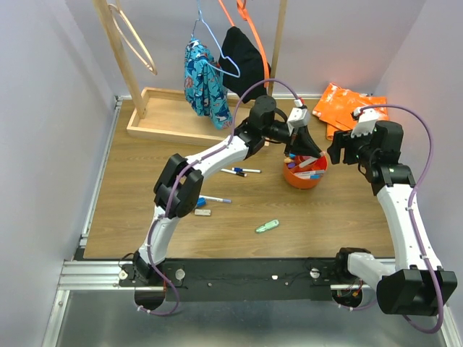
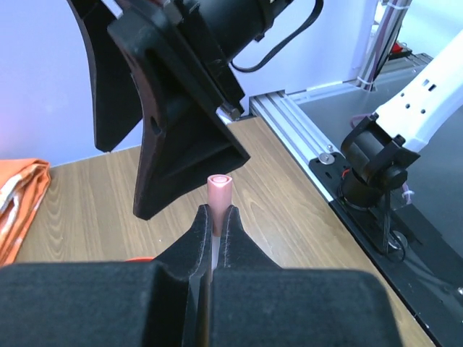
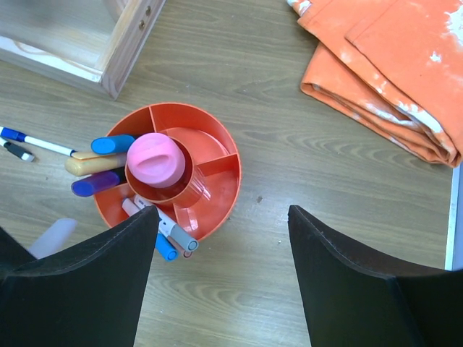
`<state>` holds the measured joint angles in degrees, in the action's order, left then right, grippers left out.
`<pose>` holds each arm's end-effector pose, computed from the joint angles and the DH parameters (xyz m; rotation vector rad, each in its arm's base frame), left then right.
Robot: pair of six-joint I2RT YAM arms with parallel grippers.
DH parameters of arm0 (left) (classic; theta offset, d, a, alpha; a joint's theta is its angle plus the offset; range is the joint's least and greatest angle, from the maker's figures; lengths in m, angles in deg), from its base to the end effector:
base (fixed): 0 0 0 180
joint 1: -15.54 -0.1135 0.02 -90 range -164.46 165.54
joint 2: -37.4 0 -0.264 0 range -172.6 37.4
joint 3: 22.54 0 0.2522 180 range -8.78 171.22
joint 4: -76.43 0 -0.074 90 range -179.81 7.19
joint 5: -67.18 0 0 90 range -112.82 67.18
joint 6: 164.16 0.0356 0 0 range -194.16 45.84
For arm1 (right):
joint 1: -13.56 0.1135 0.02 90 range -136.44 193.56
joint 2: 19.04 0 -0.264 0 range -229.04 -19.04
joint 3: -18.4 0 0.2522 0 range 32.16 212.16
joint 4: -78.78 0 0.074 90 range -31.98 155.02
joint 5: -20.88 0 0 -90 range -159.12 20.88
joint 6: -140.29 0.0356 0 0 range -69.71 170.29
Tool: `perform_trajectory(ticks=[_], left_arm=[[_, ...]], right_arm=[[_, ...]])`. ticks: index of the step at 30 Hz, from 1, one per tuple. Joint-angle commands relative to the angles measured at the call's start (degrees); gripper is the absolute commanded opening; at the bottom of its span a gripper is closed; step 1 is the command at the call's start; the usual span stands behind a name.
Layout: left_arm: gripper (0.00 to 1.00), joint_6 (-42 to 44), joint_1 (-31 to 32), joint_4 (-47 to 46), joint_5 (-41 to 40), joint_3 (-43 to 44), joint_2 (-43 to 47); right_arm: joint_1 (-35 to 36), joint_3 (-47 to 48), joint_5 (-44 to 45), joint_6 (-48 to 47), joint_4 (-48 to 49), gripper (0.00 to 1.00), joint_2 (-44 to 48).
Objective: Sort the stationery into containers
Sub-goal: Place the pen in the storage box.
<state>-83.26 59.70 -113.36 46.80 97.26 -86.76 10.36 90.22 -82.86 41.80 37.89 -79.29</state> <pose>0.3396 -0.3763 0.3210 1.4595 1.0247 -1.5788 0.2309 -0.0044 0.3401 -0.2406 2.0548 0.1243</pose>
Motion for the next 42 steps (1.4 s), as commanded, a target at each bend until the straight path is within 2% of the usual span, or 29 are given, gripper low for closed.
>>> perform_trajectory(ticks=[1, 6, 13, 27, 34, 42], left_arm=[[0.0, 1.4, 0.3, -0.4, 0.2, 2.3, -1.8], [0.0, 11.1, 0.3, 8.4, -1.2, 2.4, -2.6], [0.0, 16.0, 0.4, 11.9, -1.4, 2.9, -4.2], [0.0, 16.0, 2.9, 9.5, -2.6, 2.9, -7.5], [0.0, 20.5, 2.9, 14.8, -4.3, 4.8, -8.6], [0.0, 22.6, 2.9, 16.5, -4.8, 5.9, -10.4]], right_arm=[[0.1, 1.4, 1.1, 0.7, -1.2, 0.8, -0.1], [0.1, 1.4, 0.9, 0.6, -0.8, 0.8, -0.8], [0.2, 1.0, 1.3, 0.4, -0.6, 0.8, -0.6], [0.1, 1.0, 1.9, -0.4, -1.4, 0.8, -0.5], [0.1, -1.1, 1.7, -0.2, -1.3, 0.8, 1.6], [0.1, -2.5, 0.9, 0.1, -0.7, 0.8, 1.6]])
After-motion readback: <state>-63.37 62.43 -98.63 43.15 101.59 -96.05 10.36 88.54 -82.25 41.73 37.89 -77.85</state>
